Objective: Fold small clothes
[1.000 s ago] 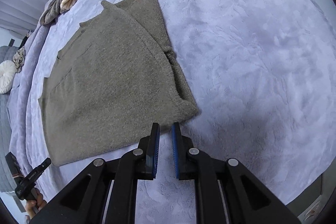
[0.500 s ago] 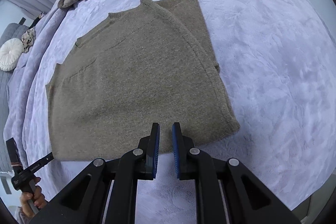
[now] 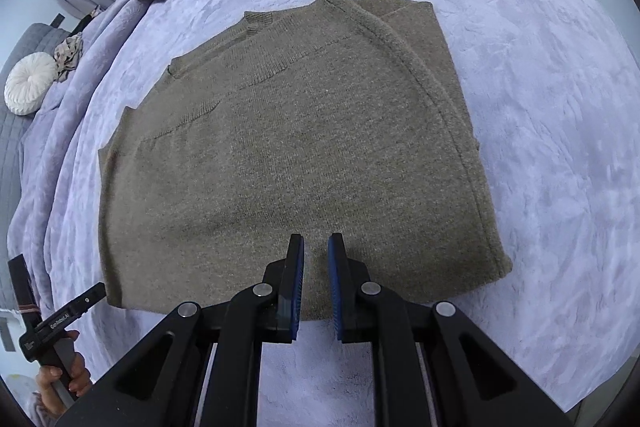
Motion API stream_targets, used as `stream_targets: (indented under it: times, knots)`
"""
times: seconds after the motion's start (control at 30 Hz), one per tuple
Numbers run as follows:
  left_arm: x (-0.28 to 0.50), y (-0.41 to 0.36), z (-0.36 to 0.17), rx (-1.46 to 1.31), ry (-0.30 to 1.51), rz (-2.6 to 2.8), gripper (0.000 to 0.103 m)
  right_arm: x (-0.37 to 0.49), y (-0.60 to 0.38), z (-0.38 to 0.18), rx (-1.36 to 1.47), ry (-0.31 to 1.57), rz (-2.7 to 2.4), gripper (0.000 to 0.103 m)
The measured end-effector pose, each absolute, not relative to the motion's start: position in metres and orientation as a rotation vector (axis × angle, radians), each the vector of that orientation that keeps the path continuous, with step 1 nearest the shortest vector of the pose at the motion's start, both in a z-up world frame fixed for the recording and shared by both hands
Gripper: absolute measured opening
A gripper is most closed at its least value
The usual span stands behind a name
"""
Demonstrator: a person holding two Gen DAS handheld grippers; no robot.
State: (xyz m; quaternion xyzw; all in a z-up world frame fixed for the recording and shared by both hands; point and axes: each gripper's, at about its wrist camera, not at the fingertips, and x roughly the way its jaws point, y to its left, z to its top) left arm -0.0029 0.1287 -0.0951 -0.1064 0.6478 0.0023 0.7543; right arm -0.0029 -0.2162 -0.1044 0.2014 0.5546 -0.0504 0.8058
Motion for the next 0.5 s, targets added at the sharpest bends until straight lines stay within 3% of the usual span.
stream_targets:
  times: [0.5]
  knots:
    - [-0.008, 0.157, -0.101, -0.204, 1.442, 0.052, 0.098, 0.002, -0.183, -0.111, 0.442, 1.212, -0.035, 0.016]
